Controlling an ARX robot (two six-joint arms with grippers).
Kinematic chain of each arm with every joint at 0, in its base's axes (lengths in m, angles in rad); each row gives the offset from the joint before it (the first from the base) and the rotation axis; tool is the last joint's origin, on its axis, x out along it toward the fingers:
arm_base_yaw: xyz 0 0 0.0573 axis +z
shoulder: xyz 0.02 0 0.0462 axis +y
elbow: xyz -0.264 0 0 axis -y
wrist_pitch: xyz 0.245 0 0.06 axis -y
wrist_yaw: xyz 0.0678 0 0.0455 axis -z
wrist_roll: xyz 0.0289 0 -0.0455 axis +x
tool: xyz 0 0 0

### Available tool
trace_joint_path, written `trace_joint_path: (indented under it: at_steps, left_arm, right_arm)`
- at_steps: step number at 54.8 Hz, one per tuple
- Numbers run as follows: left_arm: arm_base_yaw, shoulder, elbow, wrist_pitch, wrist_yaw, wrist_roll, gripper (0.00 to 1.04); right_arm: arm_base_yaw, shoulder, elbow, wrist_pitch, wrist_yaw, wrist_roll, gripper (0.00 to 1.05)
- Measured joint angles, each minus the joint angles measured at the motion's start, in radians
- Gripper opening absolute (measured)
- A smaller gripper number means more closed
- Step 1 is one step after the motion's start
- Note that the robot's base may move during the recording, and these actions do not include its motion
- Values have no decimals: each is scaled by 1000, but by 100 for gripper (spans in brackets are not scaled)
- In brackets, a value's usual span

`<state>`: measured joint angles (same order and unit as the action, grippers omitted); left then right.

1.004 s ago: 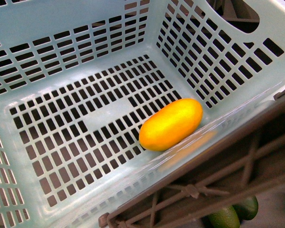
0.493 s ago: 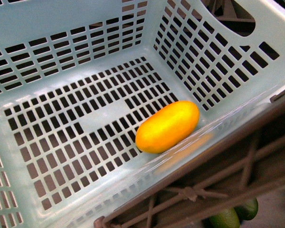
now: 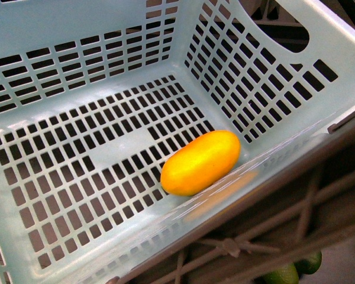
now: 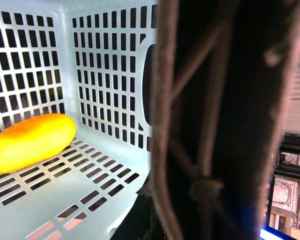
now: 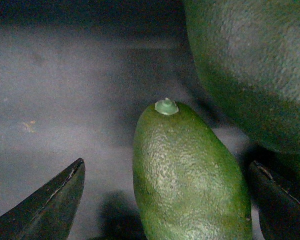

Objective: Pick mango and avocado into basket

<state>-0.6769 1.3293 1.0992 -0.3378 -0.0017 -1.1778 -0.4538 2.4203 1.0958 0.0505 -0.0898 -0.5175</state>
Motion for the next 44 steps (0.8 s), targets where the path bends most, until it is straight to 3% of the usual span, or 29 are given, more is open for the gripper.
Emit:
trace_joint_path:
  at_steps: [44]
  left_arm:
    - [0, 0, 0, 0, 1, 0, 4]
  right_arm:
    - [4, 48, 2, -6, 26, 28, 96]
